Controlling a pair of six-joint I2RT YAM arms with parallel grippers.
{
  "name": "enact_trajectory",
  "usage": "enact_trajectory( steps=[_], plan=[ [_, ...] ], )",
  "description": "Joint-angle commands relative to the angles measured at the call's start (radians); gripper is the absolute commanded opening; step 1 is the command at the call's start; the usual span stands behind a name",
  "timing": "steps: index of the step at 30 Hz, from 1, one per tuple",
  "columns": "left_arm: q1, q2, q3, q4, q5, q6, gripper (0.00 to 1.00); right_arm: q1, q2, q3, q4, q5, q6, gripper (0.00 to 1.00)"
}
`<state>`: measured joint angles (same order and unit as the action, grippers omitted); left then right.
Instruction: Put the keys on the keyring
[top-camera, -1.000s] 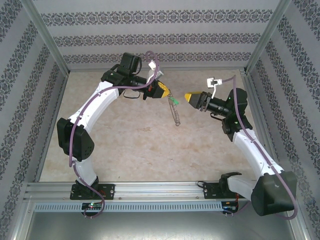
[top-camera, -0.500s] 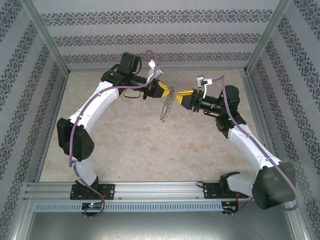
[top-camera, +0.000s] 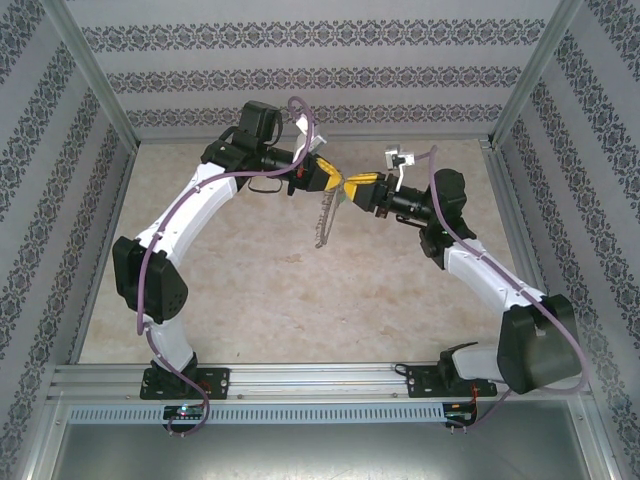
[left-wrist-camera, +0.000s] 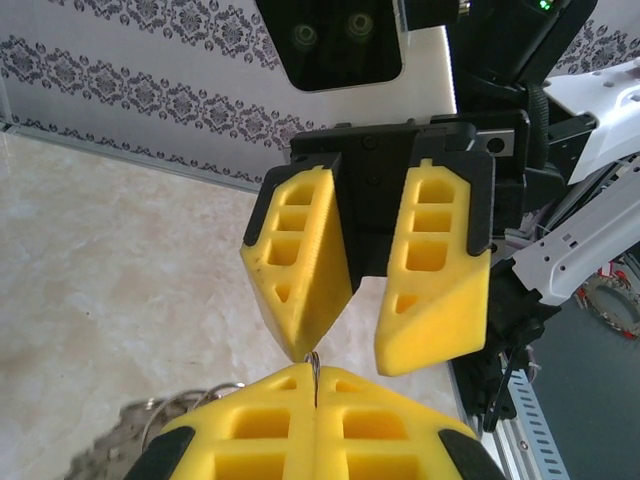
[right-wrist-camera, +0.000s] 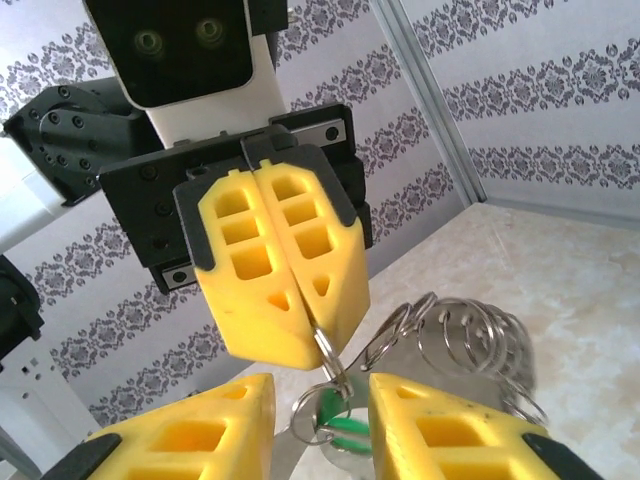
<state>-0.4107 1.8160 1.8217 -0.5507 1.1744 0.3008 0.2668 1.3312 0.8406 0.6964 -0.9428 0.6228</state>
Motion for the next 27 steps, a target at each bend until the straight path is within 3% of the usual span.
enact_trajectory(
  steps=[1, 10, 27],
  plan=[
    [0.0, -0.055, -0.018, 0.081, 0.042, -0.033, 0.0, 0.015, 0.023, 0.004, 0.148, 0.013, 0.05, 0.32],
    [-0.001, -0.069, -0.063, 0.207, 0.032, -0.12, 0.0, 0.014, 0.075, -0.035, 0.371, 0.05, 0.174, 0.31],
    [0.0, -0.079, -0.081, 0.294, 0.013, -0.176, 0.0, 0.034, 0.118, -0.072, 0.501, 0.074, 0.24, 0.31]
  ],
)
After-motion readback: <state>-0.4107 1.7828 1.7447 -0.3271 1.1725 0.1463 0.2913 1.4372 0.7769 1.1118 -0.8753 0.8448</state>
